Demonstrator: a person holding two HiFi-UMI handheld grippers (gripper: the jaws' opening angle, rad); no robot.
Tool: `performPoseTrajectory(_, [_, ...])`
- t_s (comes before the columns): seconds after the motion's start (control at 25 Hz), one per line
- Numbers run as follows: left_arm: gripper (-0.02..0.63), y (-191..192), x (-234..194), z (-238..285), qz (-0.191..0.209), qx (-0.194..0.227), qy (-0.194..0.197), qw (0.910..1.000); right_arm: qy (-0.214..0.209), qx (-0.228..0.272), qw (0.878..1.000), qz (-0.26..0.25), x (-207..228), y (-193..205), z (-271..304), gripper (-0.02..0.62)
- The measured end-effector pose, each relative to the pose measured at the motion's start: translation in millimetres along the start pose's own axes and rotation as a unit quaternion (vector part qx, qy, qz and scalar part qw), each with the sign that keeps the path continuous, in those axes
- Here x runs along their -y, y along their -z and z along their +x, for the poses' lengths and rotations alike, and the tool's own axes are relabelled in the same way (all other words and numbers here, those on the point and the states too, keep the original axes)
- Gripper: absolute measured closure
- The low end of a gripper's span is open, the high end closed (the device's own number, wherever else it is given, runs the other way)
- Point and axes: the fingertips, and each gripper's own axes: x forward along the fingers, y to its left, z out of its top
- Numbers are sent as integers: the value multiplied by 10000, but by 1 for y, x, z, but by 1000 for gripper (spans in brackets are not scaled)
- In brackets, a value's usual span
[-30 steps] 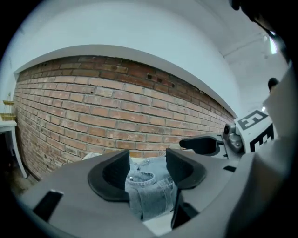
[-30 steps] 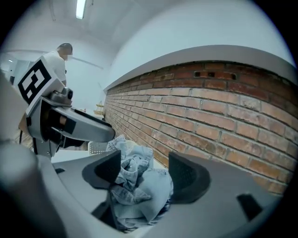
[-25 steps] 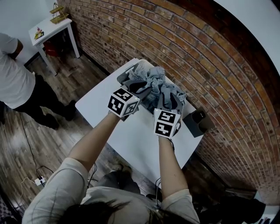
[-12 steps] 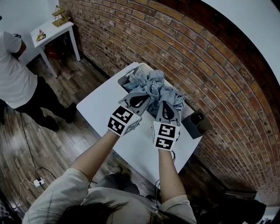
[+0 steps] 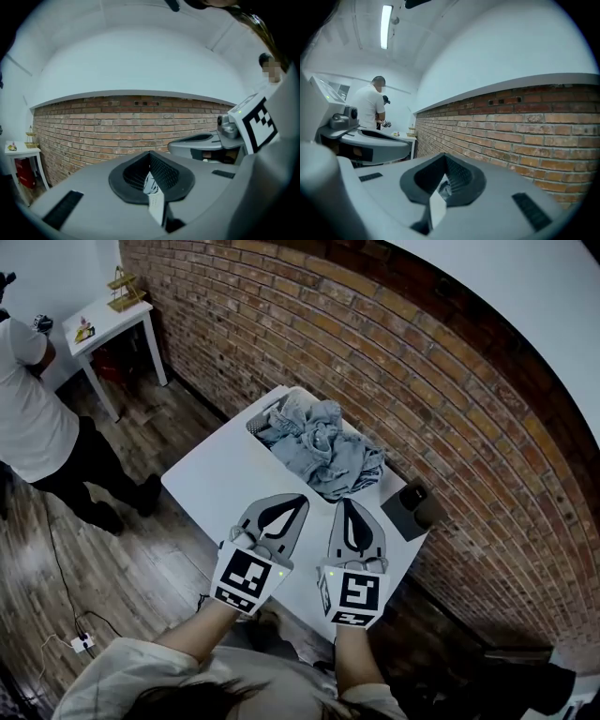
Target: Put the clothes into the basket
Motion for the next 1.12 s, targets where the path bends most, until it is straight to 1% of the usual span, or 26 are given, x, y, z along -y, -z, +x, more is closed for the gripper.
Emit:
performPoseTrajectory(0.12, [598,-14,20,-24,60,59,-11,10000,-229,93,9988,429,-12,-14,-31,589])
performPoseTrajectory(0.2, [598,-20,31,-36,-43,60,22,10000,-335,141,9976,596,-21,-19,-49,589])
performPoseTrajectory(0.28, [598,-21,42,-47,-118,20,91,9999,-377,151,9973,613,-29,-23,-64,589])
performPoseTrajectory(0.36, [598,-20,50,-56,-90,-38,131,9999,-403,154,9970,641,-35,-24,-76,589])
performPoseTrajectory(0.44, [598,-17,55,-64,-46,-95,120,9999,-430,166,9969,642,-40,-24,-84,589])
performPoseTrajectory(0.56, [598,-13,60,-68,-90,-162,105,9998,-466,186,9966,653,-45,-23,-92,589])
performPoseTrajectory(0.88, [598,-20,69,-68,-210,-156,162,9995,-416,140,9965,718,-39,-25,-101,589])
performPoseTrajectory(1.12, [598,-16,77,-66,-342,-193,136,9991,-445,99,9966,683,-34,-19,-109,589])
